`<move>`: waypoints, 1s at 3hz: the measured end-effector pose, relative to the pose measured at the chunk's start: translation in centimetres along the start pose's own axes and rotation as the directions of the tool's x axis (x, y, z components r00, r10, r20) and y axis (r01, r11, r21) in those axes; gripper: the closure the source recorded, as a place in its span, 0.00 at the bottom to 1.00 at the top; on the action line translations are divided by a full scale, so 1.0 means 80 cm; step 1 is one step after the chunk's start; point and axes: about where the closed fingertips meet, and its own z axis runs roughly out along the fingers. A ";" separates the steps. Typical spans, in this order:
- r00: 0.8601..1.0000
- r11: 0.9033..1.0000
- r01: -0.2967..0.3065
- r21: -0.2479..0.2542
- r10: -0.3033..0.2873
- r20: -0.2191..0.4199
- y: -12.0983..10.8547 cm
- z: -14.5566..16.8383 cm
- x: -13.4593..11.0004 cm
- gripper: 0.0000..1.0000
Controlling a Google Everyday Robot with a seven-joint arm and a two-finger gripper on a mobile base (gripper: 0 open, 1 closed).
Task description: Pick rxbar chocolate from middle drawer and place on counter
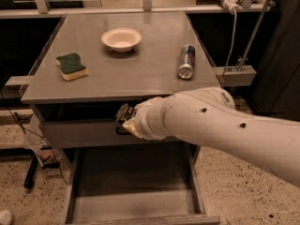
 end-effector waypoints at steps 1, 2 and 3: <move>0.999 0.999 0.038 0.016 -0.038 -0.004 -0.013 -0.010 -0.022 1.00; 0.997 0.997 0.076 0.031 -0.076 -0.013 -0.023 -0.018 -0.041 1.00; 0.993 0.991 0.121 0.056 -0.119 -0.025 -0.045 -0.022 -0.069 1.00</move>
Offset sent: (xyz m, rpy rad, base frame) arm 0.0251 0.0109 0.0609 -0.0923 -0.0920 0.0387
